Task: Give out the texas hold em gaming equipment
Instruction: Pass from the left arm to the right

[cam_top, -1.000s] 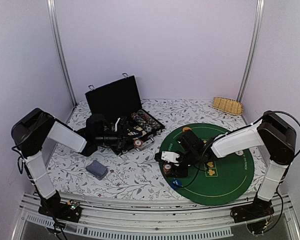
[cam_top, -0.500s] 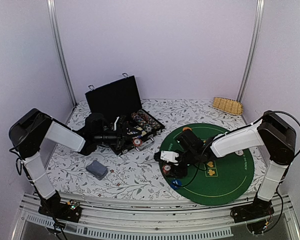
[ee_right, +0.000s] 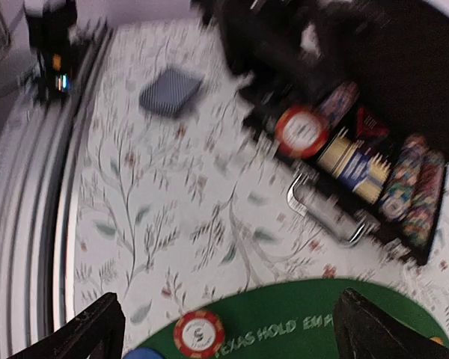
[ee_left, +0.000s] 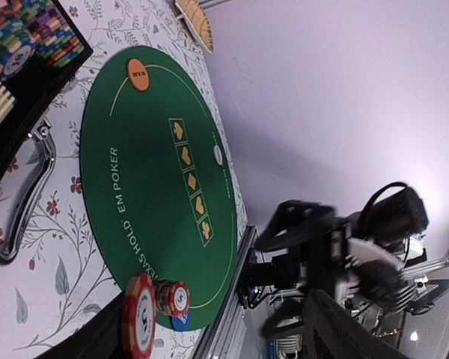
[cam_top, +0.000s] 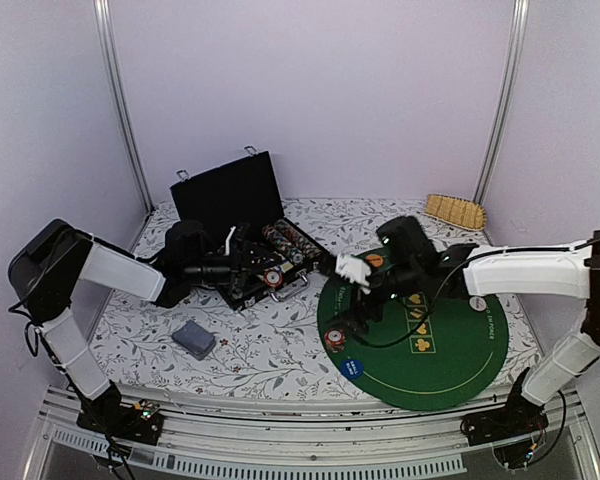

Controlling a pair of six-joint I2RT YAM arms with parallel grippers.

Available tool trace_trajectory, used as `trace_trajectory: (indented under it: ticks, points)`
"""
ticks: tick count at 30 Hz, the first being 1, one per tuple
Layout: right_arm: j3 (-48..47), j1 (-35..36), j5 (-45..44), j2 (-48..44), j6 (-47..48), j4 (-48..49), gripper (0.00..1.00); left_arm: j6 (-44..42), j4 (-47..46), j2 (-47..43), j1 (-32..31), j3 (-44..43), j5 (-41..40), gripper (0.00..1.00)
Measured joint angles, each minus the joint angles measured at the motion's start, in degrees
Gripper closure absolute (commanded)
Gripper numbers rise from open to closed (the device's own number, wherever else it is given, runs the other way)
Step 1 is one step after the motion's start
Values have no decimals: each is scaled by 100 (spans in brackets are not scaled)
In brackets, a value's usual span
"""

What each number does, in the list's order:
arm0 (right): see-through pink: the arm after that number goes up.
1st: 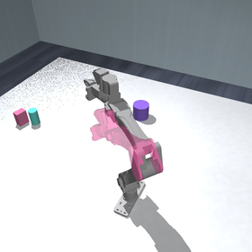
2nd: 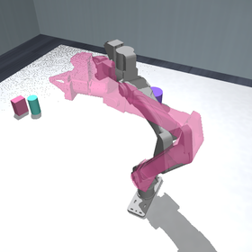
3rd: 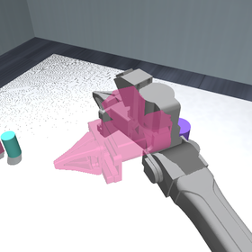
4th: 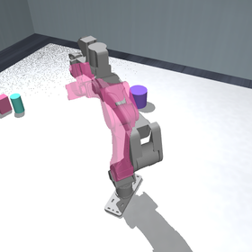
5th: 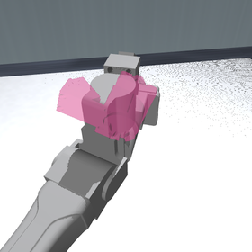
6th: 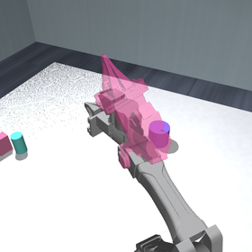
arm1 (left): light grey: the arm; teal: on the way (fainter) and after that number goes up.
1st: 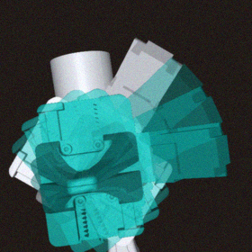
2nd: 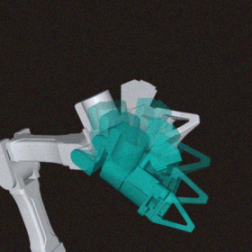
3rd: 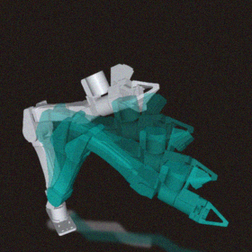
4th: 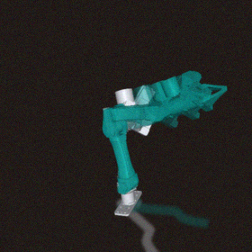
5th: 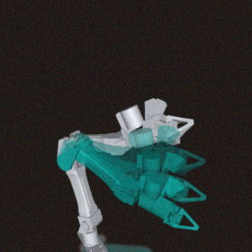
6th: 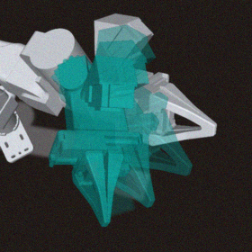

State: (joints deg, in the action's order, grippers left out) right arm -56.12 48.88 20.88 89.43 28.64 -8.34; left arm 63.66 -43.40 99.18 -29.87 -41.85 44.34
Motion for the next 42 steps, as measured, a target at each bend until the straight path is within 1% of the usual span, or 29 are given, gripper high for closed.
trace_trajectory:
  ticks: [2,5,7,8,11,14,19,21,26,31,35,39,42]
  points:
    - [-44,-393,570,-363,-625,509,2,-48,70,-68,0,-22,0,23]
    - [-258,-1016,1193,-426,-2120,1412,20,-107,136,-142,-2,-46,0,23]
    - [-651,-1237,1478,-55,-3136,1714,25,-116,177,-186,-2,-46,0,23]
    - [-953,-1266,1609,260,-3731,1797,26,-118,186,-203,-2,-46,0,23]
    - [-1493,-1182,1840,1016,-4903,1958,26,-107,181,-221,-2,-46,0,23]
    - [-1718,-1029,1952,1580,-5589,1947,26,-59,131,-221,0,-46,9,24]
    - [-1961,-817,2168,2317,-6102,1934,26,20,26,-203,-2,-48,7,25]
    - [-1967,-769,2282,2514,-6212,1958,30,66,-63,-155,-2,-48,7,25]
    - [-1987,-719,2518,2879,-6415,2114,47,258,-369,98,-2,-48,15,26]
    - [-2140,-691,2675,3069,-6612,2400,55,400,-564,275,-2,-46,22,26]
    - [-2216,-688,2778,3132,-6749,2559,57,459,-693,284,-2,-46,26,26]
    - [-2280,-688,2793,3202,-6819,2634,64,498,-710,284,0,-46,28,27]
    - [-2347,-688,2806,3268,-6857,2647,71,503,-737,284,-2,-46,26,27]
